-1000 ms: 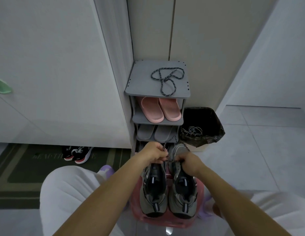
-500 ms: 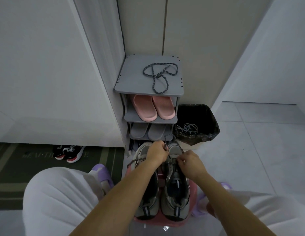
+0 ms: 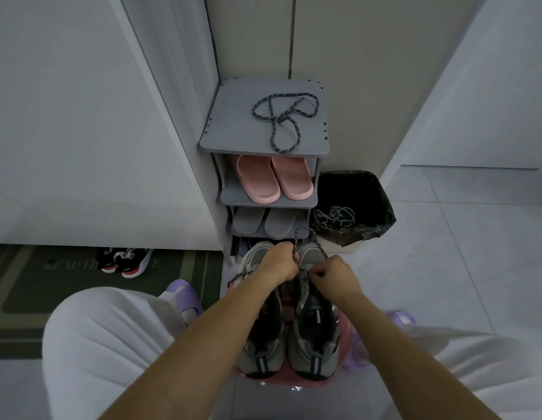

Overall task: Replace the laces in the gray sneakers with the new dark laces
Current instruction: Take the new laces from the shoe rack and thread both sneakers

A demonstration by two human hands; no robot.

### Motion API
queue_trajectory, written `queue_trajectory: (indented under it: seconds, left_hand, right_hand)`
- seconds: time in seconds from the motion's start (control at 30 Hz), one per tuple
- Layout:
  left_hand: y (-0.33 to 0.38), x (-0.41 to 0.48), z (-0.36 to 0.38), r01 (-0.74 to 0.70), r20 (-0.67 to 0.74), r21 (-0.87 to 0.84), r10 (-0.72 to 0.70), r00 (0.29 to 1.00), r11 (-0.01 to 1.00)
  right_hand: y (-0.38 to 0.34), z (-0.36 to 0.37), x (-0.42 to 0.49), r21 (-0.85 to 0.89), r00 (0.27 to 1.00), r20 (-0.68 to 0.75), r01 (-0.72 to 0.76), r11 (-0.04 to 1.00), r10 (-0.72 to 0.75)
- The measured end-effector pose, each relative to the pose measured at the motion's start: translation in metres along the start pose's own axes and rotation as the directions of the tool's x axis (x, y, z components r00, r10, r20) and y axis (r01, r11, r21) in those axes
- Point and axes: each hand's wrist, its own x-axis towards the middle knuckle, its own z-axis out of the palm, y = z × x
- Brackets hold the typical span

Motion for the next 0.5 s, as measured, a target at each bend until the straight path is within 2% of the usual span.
queue_trajectory:
  seconds: [0.2, 0.4, 0.5]
  left_hand:
    - [0.008, 0.003, 0.001, -0.031, 0.036, 0.003, 0.031, 0.999, 1.000]
    - [0.011, 0.002, 0.008, -0.029, 0.008, 0.000, 0.029, 1.000, 1.000]
    - [0.012, 0.000, 0.011, 0.010, -0.027, 0.000, -0.010, 1.000, 1.000]
  right_hand:
    - [0.000, 0.007, 0.000, 0.069, 0.998, -0.041, -0.050, 0.996, 0.053]
    - [-0.012, 0.012, -0.009, 0.235, 0.964, -0.074, -0.232, 0.944, 0.255]
    - [-0.017, 0.014, -0.012, 0.161, 0.946, -0.117, -0.281, 0.946, 0.301]
